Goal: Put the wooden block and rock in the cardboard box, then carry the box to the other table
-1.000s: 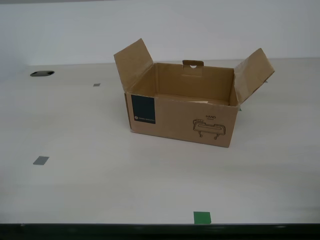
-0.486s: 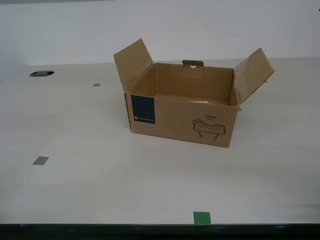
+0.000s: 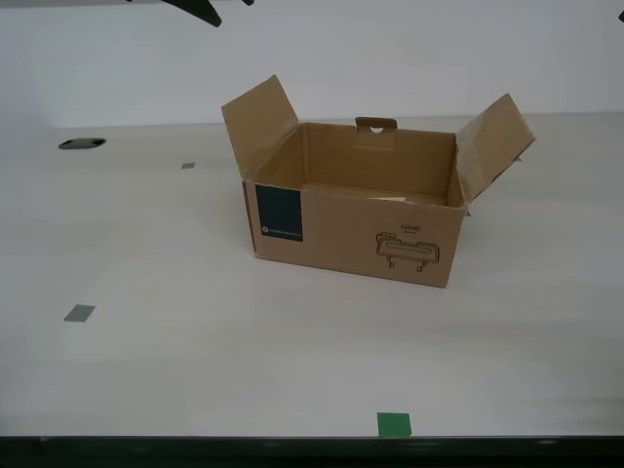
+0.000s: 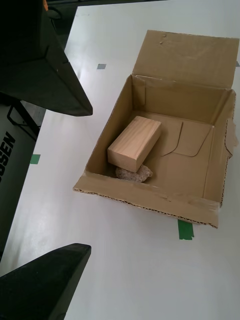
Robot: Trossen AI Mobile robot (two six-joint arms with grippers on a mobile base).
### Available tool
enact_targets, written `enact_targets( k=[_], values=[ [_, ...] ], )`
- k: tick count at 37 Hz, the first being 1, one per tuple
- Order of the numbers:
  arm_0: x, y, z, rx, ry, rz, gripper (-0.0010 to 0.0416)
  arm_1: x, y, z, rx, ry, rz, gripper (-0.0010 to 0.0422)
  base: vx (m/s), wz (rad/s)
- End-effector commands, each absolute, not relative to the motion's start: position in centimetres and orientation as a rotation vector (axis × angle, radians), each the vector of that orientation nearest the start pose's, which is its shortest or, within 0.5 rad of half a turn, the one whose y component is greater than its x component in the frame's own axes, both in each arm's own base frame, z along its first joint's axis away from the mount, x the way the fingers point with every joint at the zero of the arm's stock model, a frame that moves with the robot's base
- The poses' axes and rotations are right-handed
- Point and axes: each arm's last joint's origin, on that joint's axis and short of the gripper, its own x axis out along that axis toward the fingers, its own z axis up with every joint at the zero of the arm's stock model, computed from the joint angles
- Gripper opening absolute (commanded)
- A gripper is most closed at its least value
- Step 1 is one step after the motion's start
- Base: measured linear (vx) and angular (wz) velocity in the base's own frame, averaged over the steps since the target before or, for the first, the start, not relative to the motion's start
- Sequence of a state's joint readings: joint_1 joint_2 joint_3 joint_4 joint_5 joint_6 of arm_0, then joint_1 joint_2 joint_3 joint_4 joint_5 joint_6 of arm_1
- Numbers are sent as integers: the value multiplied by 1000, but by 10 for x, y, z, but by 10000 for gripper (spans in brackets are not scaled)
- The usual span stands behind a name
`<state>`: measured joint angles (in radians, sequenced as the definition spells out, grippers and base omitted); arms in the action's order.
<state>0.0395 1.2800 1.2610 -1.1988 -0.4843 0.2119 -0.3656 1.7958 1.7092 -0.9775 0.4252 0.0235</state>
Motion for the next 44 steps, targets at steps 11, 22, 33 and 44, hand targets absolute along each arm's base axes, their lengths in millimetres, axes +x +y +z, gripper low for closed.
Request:
enact_targets(
  k=[11,22,33,44],
  values=[
    [222,23,291,466,1306,323,355,345,-145,314,-36,1092,-716,263,0,0],
    [220,23,268,491,1338,326,355,365,-152,278,-41,1240,-692,263,0,0],
    [222,25,256,530,1320,344,355,393,-162,268,0,1310,-676,263,0,0],
    [224,28,245,575,1313,369,355,407,-174,245,24,1382,-676,263,0,0]
  ],
)
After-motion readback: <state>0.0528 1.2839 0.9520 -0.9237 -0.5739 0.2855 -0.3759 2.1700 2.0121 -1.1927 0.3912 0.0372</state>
